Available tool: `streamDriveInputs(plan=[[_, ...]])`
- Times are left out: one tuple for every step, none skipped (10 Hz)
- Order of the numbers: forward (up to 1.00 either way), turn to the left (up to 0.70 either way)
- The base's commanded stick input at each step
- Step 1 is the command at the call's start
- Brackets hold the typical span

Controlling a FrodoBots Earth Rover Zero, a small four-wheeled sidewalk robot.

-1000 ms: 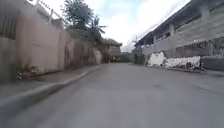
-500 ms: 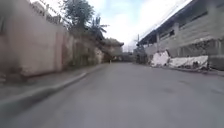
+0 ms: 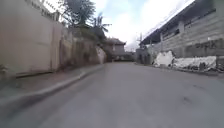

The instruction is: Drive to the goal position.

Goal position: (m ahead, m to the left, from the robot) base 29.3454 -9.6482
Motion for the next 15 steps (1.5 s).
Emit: streamDriveInputs(plan=[[1.00,0.00],[1.00,-0.03],[1.00,-0.16],[1.00,-0.40],[1.00,-0.40],[1.00,-0.40],[1.00,0.00],[1.00,0.00],[1.00,0.00],[1.00,0.00],[1.00,0.00],[1.00,0.00],[1.00,0.00],[1.00,0.00],[1.00,0.00]])
